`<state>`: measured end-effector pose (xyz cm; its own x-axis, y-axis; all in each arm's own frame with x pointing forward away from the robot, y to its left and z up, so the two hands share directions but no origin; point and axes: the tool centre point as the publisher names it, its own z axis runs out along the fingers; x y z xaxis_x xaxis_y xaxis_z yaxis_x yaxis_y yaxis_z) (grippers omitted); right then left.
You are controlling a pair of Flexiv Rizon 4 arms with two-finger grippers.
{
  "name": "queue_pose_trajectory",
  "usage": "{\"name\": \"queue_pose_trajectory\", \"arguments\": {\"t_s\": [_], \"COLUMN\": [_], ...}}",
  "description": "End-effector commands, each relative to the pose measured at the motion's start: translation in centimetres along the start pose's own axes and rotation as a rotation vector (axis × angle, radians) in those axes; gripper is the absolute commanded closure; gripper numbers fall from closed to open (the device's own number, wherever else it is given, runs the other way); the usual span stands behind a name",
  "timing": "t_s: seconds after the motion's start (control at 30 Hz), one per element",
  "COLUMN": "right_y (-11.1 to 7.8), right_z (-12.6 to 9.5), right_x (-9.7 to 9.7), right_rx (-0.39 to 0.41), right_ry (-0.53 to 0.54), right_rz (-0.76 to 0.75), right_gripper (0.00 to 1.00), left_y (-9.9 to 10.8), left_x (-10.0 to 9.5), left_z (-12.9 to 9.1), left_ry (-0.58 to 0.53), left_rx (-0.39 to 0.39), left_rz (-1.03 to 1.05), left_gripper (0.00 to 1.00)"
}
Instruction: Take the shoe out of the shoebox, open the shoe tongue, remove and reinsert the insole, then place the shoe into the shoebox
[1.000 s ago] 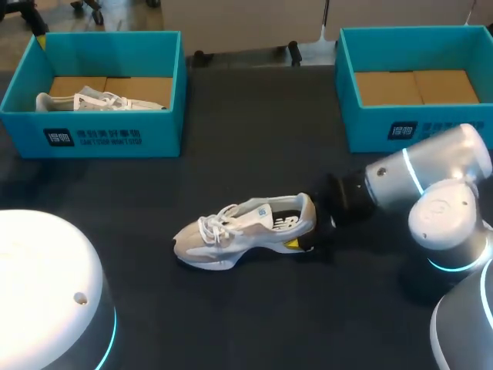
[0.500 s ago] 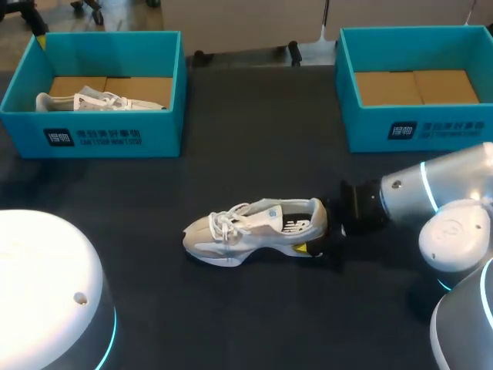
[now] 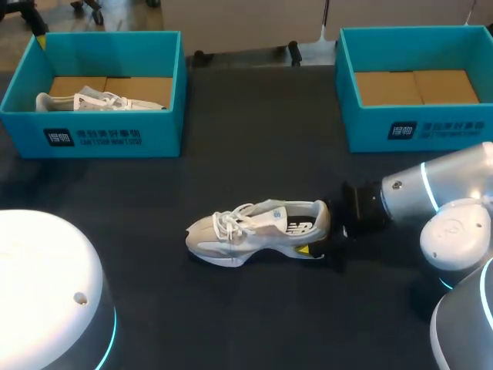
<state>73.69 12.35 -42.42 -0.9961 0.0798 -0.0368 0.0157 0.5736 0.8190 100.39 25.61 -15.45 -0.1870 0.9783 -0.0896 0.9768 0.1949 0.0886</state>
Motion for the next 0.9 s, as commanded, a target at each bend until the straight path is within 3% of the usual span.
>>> {"name": "queue_pose_trajectory", "arguments": {"t_s": [0.03,0.43,0.5,0.53,0.63,0.67,0.7,0.73,0.77,0.83,0.87,0.9], "right_y": [0.0,0.0,0.0,0.0,0.0,0.0,0.0,0.0,0.0,0.0,0.0,0.0], "right_z": [0.3,0.3,0.3,0.3,0.3,0.3,0.3,0.3,0.3,0.3,0.3,0.3], "right_x": [-0.1,-0.1,-0.1,-0.1,-0.1,-0.1,-0.1,-0.1,-0.1,-0.1,-0.1,-0.1], "right_rx": [0.009,0.009,0.009,0.009,0.009,0.009,0.009,0.009,0.009,0.009,0.009,0.009], "right_ry": [-0.002,-0.002,-0.002,-0.002,-0.002,-0.002,-0.002,-0.002,-0.002,-0.002,-0.002,-0.002], "right_rz": [0.001,0.001,0.001,0.001,0.001,0.001,0.001,0.001,0.001,0.001,0.001,0.001], "right_gripper": [1.0,1.0,1.0,1.0,1.0,1.0,1.0,1.0,1.0,1.0,1.0,1.0], "left_y": [-0.1,-0.1,-0.1,-0.7,-0.9,-1.6,-1.5,-1.7,-1.9,-2.2,-2.6,-2.8], "left_x": [0.0,0.0,-1.3,-2.4,-4.6,-5.3,-5.6,-6.1,-6.4,-7.0,-7.4,-7.6], "left_z": [0.0,0.0,-0.8,-1.4,-2.2,-2.2,-2.1,-2.1,-1.9,-1.7,-1.7,-1.7], "left_ry": [0.004,0.004,0.034,0.045,0.113,0.15,0.201,0.212,0.242,0.259,0.271,0.266], "left_rx": [-0.001,-0.001,0.009,-0.041,0.062,-0.001,0.026,-0.006,-0.073,-0.039,-0.087,-0.063], "left_rz": [0.0,0.0,-0.111,-0.189,-0.478,-0.55,-0.658,-0.766,-0.859,-1.007,-1.066,-1.128], "left_gripper": [0.0,0.0,0.0,0.0,0.0,0.0,0.0,0.0,0.0,0.0,0.0,0.0]}}
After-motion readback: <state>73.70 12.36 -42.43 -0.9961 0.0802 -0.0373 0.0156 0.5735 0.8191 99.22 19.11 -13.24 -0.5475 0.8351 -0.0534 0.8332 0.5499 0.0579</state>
